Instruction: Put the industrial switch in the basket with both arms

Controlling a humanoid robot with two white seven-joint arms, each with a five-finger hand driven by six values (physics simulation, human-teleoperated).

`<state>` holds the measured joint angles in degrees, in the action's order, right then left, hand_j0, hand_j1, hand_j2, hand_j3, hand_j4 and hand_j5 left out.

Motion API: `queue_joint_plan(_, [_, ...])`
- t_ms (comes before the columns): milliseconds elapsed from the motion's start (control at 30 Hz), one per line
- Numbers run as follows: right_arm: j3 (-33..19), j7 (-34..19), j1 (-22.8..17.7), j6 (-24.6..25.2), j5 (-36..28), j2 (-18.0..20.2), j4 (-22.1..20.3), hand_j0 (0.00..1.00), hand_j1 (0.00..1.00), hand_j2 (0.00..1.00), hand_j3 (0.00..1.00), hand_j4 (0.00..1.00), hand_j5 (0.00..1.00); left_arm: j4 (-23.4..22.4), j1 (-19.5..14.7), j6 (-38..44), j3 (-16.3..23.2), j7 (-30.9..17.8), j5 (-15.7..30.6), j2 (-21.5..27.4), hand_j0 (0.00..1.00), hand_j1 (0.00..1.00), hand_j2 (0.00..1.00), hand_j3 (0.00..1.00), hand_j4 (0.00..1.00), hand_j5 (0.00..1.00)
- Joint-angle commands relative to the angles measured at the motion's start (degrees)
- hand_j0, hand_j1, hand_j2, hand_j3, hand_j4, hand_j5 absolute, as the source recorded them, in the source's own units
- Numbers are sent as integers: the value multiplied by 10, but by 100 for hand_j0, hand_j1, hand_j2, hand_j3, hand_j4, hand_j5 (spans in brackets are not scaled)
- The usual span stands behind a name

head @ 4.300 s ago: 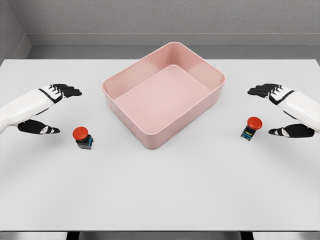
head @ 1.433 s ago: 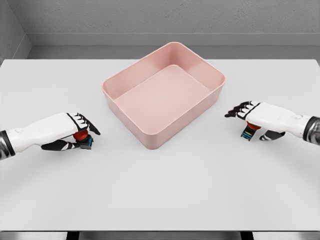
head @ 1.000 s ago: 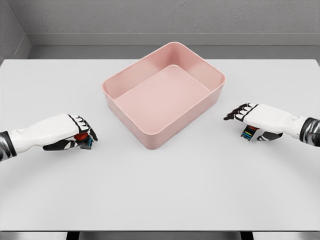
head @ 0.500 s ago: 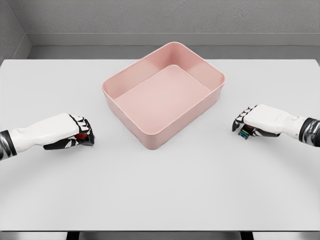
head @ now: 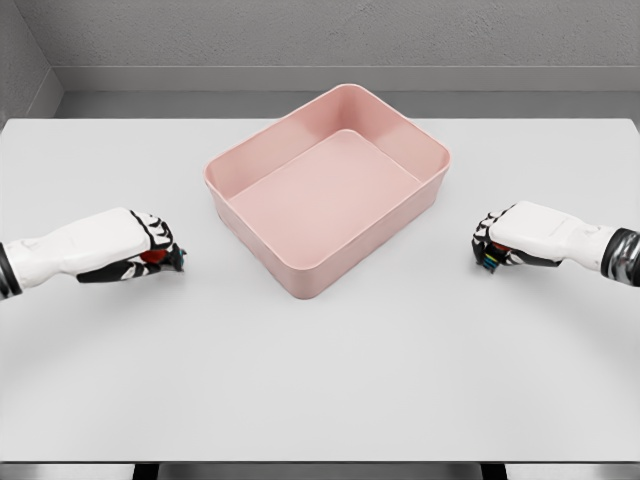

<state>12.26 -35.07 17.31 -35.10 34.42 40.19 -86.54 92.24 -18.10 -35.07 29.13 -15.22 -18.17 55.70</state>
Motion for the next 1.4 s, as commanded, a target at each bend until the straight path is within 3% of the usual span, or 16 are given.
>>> queue_joint_plan(0, [0, 1, 2, 1, -9, 1, -3, 33, 33, 33, 33, 33, 33, 5, 0, 1, 0, 0, 9, 4, 46, 46, 46, 46, 46, 46])
queue_joint_plan(200, [0, 1, 49, 1, -34, 3, -13, 33, 33, 33, 33, 33, 33, 9, -18, 1, -1, 0, 16, 11, 47, 47, 47, 47, 47, 47])
queue_joint_plan(467, [0, 1, 55, 1, -36, 1, -14, 33, 33, 33, 33, 33, 33, 19, -43, 1, -2, 0, 16, 13, 47, 47, 47, 47, 47, 47])
queue_joint_plan(833, [2, 1, 110, 1, -37, -4, -23, 33, 33, 33, 33, 33, 33, 27, -72, 1, -1, 0, 21, 13, 46, 46, 46, 46, 46, 46])
queue_joint_plan(1267, [46, 1, 182, 1, -36, -32, -22, 33, 33, 33, 33, 33, 33, 36, -101, 1, 0, 0, 21, 6, 46, 46, 46, 46, 46, 46])
queue_joint_plan(1367, [76, 1, 196, 1, -36, -42, -22, 33, 33, 33, 33, 33, 33, 36, -105, 1, 1, 0, 25, 6, 47, 47, 47, 47, 47, 47])
